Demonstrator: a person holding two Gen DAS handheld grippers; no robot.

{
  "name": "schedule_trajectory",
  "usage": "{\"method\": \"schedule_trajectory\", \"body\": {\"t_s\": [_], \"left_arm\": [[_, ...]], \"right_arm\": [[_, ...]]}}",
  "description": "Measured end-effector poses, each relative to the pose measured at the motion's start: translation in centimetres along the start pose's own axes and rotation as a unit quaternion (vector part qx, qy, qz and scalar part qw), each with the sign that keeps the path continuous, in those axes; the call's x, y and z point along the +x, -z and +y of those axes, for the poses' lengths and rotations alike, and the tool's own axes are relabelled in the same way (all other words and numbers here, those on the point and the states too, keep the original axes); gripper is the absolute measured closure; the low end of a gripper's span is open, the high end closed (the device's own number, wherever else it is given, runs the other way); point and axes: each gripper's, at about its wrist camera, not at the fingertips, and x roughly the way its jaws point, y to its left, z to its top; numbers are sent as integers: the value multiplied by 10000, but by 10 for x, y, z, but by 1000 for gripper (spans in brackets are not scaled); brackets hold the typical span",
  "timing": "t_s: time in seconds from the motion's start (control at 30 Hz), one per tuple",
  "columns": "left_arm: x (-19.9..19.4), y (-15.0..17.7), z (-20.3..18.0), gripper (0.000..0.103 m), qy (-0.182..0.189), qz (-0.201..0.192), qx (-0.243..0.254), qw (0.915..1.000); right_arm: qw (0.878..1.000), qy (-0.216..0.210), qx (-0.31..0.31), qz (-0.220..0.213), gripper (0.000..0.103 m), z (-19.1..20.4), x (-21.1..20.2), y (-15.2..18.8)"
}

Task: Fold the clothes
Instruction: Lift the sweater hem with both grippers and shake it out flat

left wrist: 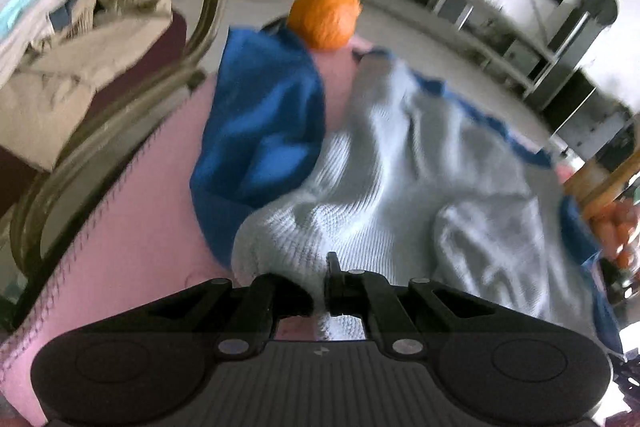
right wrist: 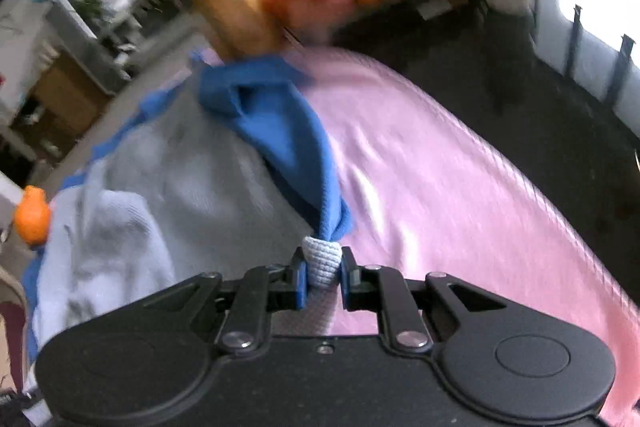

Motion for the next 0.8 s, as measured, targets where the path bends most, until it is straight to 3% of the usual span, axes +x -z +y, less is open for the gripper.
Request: {"method": "schedule_trajectory", "body": {"t_s": [0.2, 0.33, 0.43, 0.5, 0.57, 0.6, 0.67, 0.7, 0.73, 0.8], "left_arm": [[-44, -7, -7, 100, 390, -540, -32, 9978], [-68, -8, -10, 100, 534, -654, -78, 9964], [-37, 14, -5, 97, -77, -98, 104, 9999], [-3, 33, 1, 92, -707, 495, 256, 9959], [13, 48, 5, 90, -1093, 1101, 292, 9875], [7, 51, 6, 88, -1126, 1076, 308, 9873], [-6, 56, 8, 85, -1174, 989, 341, 9876], [-15, 57, 8, 85, -1149, 866, 340, 9890], [-24, 59, 9, 85, -1121, 739, 338, 9904], [-42, 61, 11, 87, -1065, 486, 334, 9926]], "right_arm": [[9963, -643, 127, -564, 88, 9, -50, -18], [9936, -729, 5, -858, 88, 6, -93, -26], [9956, -485, -286, -750, 88, -1, -90, -19], [9973, -124, -658, -296, 86, -4, -63, -4], [9947, 462, -790, 465, 83, -15, -21, 16], [9933, 576, -533, 850, 82, -23, -11, 21], [9954, 384, -482, 738, 77, -25, -17, 21], [9963, 280, -467, 662, 63, -26, -21, 20], [9971, 175, -453, 586, 57, -26, -25, 20], [9982, -34, -423, 433, 55, -27, -33, 18]]}}
